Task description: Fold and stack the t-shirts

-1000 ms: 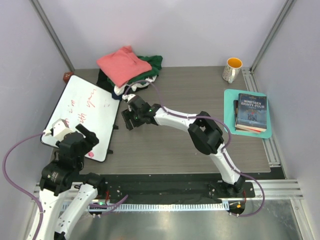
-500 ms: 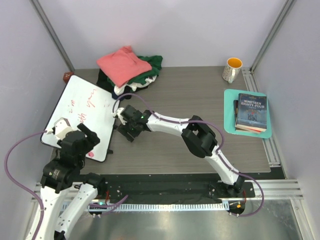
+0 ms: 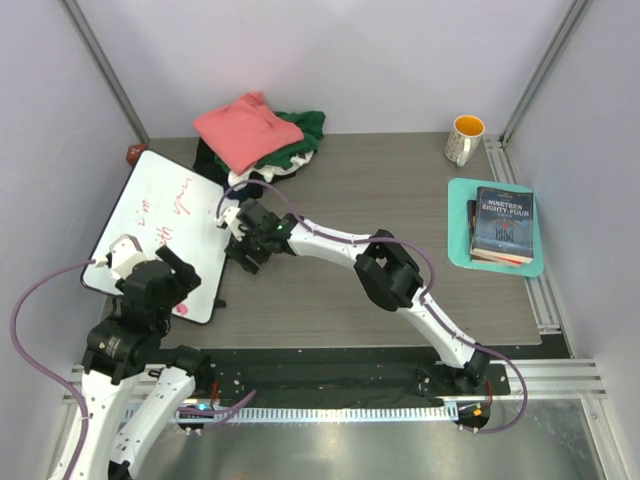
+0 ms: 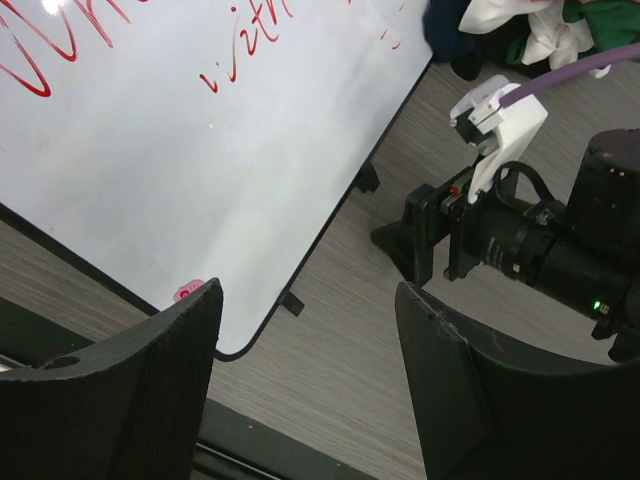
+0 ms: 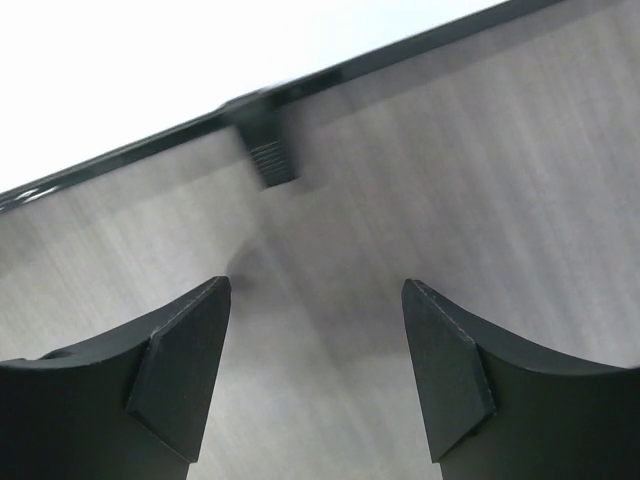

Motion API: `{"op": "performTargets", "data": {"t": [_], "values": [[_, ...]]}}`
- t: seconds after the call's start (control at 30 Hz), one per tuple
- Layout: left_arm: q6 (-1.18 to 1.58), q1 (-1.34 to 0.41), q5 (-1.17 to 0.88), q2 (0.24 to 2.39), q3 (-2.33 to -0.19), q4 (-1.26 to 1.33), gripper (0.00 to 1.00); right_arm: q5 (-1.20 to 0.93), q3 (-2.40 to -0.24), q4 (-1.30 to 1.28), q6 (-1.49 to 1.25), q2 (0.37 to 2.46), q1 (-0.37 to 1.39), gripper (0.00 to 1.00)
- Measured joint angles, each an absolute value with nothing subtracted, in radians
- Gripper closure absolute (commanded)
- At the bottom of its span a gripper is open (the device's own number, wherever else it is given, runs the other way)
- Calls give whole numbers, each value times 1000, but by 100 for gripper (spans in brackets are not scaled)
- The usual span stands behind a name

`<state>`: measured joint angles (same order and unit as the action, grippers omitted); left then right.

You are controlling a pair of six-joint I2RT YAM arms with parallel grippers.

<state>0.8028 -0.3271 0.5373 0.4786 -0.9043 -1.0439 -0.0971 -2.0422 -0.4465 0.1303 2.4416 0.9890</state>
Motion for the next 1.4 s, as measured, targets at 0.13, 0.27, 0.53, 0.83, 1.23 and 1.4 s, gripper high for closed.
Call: {"op": "performTargets", "data": {"t": [0.13,0.27,0.53,0.83,1.23,1.4], "values": [[803,-327,537,486,-904,-1044,29,-120,-2096,-434,138,2477,965,22],[803,-327,537,497,-904,-1044,29,-157,-2144,-427,127,2509,952,21],[803,-327,536,503,-904,-1044,30,-255,-2091,-351,82,2495,960,20],[803,-327,531,510,-902,-1044,30,-301,-2103,-315,54,2510,961,20],[803,-327,530,511,-902,-1044,30,-327,-2172,-276,58,2565,960,24],[802,-327,529,511,-902,-1044,30,-329,-2173,-254,59,2572,960,26]]}}
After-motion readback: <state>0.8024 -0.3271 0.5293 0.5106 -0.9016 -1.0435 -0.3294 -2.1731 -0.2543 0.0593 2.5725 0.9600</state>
